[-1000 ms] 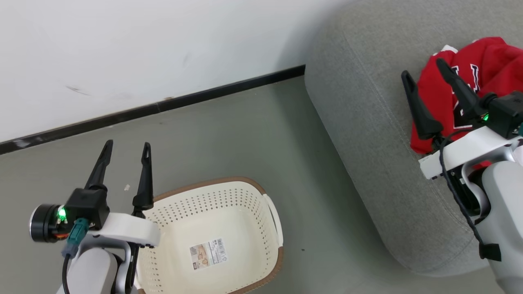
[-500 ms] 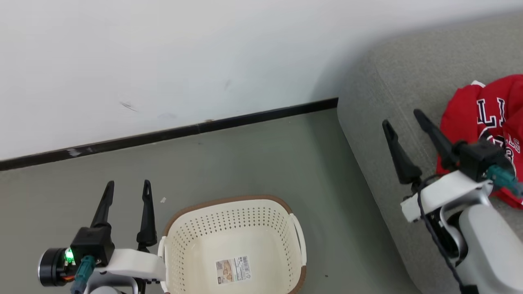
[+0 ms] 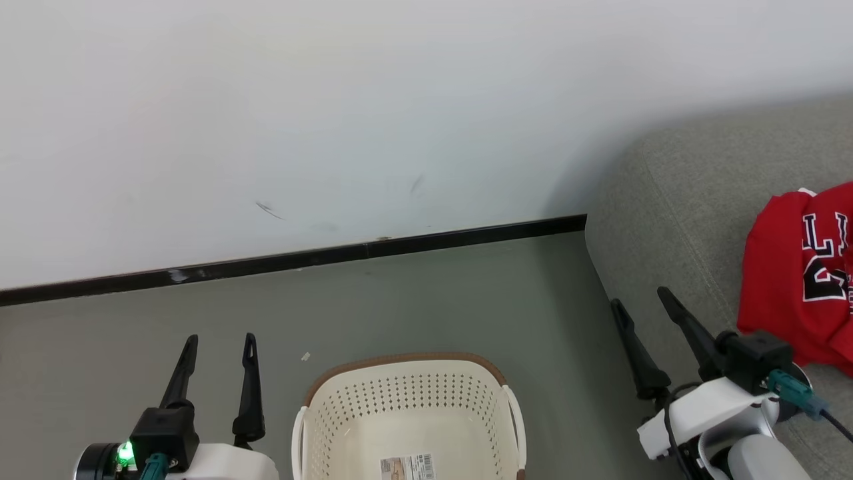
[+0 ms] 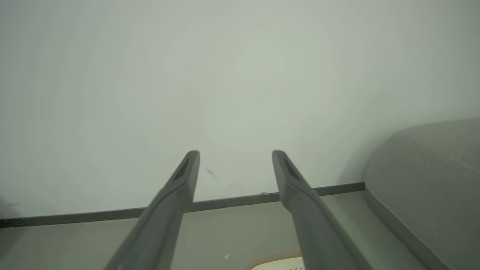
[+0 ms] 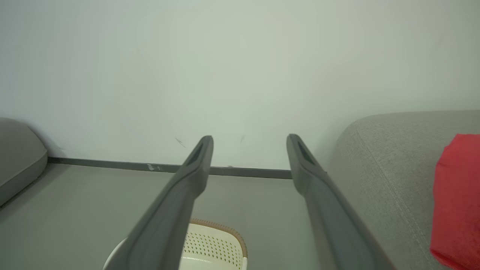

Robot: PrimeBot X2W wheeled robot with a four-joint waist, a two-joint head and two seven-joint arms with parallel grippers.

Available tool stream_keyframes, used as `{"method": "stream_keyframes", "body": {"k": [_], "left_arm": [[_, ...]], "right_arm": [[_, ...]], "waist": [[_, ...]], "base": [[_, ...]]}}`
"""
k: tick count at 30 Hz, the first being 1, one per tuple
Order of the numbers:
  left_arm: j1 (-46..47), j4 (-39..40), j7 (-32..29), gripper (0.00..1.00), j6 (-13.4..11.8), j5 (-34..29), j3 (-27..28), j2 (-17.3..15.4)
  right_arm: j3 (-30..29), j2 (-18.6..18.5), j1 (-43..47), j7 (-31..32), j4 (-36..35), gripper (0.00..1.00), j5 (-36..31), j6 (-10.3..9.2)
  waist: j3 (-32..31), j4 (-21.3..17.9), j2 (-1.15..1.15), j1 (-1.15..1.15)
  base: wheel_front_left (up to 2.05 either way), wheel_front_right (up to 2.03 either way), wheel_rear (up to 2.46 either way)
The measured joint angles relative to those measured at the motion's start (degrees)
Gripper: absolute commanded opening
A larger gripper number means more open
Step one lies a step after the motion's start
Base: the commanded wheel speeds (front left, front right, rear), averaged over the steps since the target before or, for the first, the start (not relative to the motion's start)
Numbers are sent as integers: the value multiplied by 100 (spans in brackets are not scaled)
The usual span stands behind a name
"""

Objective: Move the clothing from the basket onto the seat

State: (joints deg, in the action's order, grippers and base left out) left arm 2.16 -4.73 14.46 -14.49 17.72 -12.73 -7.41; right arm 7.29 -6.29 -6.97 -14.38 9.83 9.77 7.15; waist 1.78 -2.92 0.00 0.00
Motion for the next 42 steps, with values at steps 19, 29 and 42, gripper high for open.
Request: {"method": "stream_keyframes", "body": {"k": [19, 29, 42], "left_arm": [[-165, -446, 0, 100, 9, -231, -185, -48], [-161, -635, -2, 100, 9, -192, -157, -21], [-121, -836, -27, 100, 51, -193, -151, -21]], "right_arm": [[-266, 296, 961, 0, -290, 100, -495, 0], [-298, 331, 1033, 0, -474, 100, -577, -1], [-326, 379, 1146, 0, -556, 100, -592, -1]], "waist": [[-533, 275, 0, 0], [-513, 263, 0, 0], [-458, 291, 0, 0]], "base": [[0, 0, 0], [0, 0, 0], [0, 0, 0]]}}
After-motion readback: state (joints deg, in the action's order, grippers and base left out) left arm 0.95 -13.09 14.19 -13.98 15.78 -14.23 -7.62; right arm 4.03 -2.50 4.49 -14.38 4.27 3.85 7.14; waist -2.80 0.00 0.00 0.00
